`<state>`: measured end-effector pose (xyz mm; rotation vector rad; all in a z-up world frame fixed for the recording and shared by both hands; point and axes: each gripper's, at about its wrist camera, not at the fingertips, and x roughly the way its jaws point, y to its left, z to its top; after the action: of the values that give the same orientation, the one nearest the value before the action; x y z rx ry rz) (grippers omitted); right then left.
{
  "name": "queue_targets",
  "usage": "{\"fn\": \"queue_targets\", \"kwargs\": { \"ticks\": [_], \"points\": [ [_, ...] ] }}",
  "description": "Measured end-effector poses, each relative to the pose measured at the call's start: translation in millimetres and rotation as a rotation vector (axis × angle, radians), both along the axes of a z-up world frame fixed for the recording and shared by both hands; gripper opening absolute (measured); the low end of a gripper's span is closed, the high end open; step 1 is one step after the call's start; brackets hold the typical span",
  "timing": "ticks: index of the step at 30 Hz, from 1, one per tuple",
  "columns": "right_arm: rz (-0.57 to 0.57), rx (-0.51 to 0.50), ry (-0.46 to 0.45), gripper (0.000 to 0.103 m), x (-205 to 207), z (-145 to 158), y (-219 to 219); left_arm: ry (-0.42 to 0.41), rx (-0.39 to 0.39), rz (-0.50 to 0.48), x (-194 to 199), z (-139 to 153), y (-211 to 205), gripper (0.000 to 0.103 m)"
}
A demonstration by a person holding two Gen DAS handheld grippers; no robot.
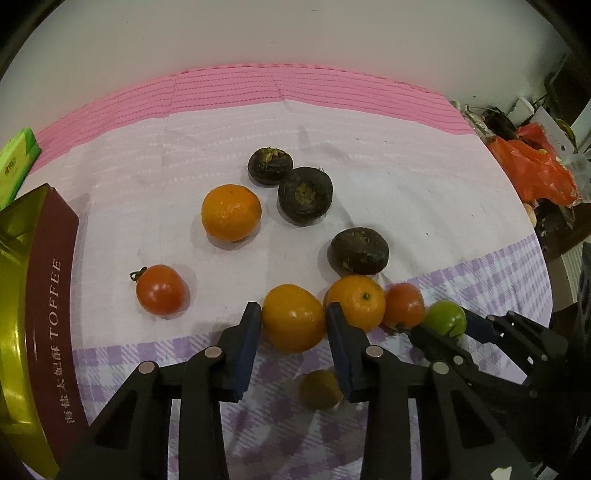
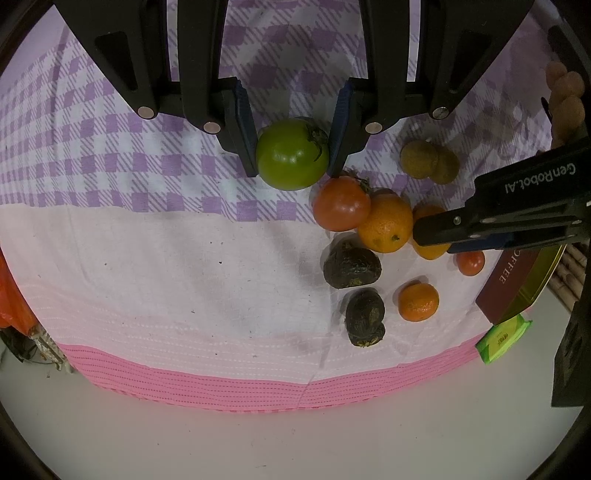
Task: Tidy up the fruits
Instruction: 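Grasp green tomato with right tool while left tool grasps large orange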
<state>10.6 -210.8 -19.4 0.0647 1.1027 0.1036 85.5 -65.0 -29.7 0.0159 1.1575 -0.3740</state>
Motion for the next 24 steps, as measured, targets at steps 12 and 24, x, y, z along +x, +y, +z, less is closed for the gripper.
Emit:
{"fn": "queue_targets", "kwargs": {
  "ticks": [12, 24],
  "points": [
    [0.002, 0.000, 0.000, 0.038, 0, 0, 0, 0.016, -0.002, 0.011, -2, -4, 9, 0.036],
    [0.004, -0.008, -0.001, 0.038, 0, -1, 1, 0.020, 0.009, 0.049, -3, -1, 18, 0.032]
  ]
}}
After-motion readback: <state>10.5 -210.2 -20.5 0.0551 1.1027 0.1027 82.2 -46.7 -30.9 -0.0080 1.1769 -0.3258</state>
